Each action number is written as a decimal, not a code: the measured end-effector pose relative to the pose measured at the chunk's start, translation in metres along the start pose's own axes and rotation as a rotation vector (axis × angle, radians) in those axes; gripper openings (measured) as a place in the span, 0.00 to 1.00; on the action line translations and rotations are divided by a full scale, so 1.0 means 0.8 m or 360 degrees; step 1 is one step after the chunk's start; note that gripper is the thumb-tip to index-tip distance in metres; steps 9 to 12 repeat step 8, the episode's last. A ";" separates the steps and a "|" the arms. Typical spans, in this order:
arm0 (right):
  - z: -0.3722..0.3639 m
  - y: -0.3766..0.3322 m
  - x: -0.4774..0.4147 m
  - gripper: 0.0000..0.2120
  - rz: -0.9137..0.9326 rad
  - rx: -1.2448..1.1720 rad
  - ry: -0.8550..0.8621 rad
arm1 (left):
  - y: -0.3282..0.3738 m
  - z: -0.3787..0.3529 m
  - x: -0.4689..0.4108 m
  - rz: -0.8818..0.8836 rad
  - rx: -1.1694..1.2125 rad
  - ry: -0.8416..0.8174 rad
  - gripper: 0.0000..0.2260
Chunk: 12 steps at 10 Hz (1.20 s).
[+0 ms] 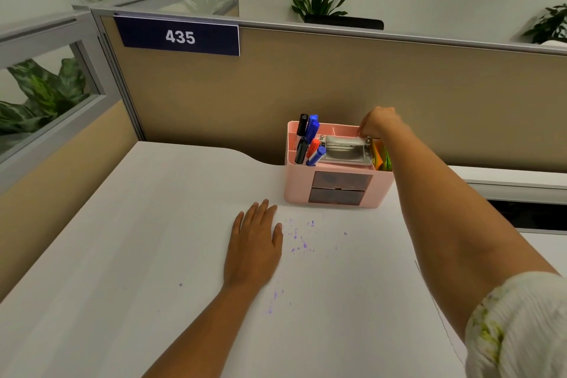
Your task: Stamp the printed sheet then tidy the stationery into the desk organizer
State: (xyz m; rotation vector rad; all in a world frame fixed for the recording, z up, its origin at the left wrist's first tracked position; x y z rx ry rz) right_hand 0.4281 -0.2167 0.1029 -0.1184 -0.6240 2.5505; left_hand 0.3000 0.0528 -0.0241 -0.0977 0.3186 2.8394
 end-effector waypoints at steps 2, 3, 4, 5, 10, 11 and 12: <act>-0.002 0.003 -0.006 0.16 -0.0020 0.0112 0.0039 | 0.000 0.001 0.001 0.0003 0.0011 -0.0008 0.23; 0.002 0.007 -0.002 0.14 0.0044 0.0096 0.0045 | 0.001 0.002 0.001 0.0000 0.0006 -0.0003 0.23; 0.010 0.012 0.006 0.12 0.0077 0.0049 0.0060 | 0.002 0.004 0.002 -0.0002 0.0004 -0.0004 0.23; 0.016 0.022 0.013 0.11 0.0088 0.0012 0.0082 | 0.003 0.006 0.003 -0.0014 -0.0037 -0.0019 0.23; 0.019 0.052 0.065 0.13 0.0079 -0.0087 0.0129 | 0.006 0.016 0.013 -0.0008 0.0028 -0.0004 0.21; 0.019 0.052 0.065 0.13 0.0079 -0.0087 0.0129 | 0.006 0.016 0.013 -0.0008 0.0028 -0.0004 0.21; 0.019 0.052 0.065 0.13 0.0079 -0.0087 0.0129 | 0.006 0.016 0.013 -0.0008 0.0028 -0.0004 0.21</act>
Point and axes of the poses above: each hand's wrist, its own x-axis away from the middle knuckle, its own z-axis out of the back of the hand, y = z × x, the point moved 2 cm from there along -x, towards the middle knuckle, and after that the axes turned 11 degrees about -x, right-handed, at the moved point
